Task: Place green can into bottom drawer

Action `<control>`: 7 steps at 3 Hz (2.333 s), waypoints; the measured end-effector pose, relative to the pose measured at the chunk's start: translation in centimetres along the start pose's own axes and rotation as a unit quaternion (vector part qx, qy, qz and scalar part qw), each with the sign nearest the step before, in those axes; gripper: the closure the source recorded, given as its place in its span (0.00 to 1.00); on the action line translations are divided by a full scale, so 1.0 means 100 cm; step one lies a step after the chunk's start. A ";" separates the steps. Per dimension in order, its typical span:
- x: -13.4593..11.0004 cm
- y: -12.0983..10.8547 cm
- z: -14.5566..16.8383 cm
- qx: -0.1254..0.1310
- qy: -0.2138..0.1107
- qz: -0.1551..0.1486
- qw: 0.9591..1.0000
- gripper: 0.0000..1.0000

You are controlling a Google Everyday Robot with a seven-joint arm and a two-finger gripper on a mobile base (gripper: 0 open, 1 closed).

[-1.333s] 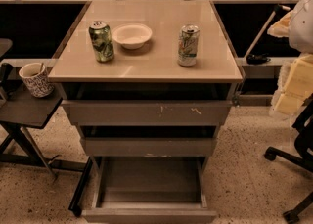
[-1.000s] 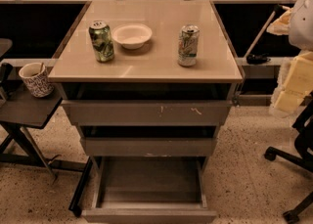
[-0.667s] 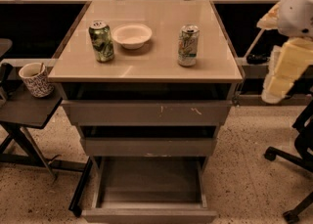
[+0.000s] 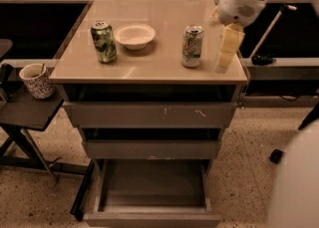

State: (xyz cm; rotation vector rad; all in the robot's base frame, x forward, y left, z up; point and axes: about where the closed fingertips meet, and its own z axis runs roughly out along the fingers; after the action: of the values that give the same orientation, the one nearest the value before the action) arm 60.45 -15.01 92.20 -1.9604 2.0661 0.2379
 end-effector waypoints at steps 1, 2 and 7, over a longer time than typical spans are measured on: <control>-0.003 -0.036 0.022 0.013 -0.022 0.004 1.000 0.00; -0.007 -0.043 0.025 0.023 -0.027 0.003 0.999 0.00; -0.064 -0.106 0.054 0.020 -0.269 0.007 0.963 0.00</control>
Offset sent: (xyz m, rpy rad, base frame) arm 0.0350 0.0083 -0.0165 0.0424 -0.0190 -0.0080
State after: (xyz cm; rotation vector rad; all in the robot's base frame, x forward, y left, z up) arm 71.75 -7.98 89.91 -1.6235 1.7107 0.6472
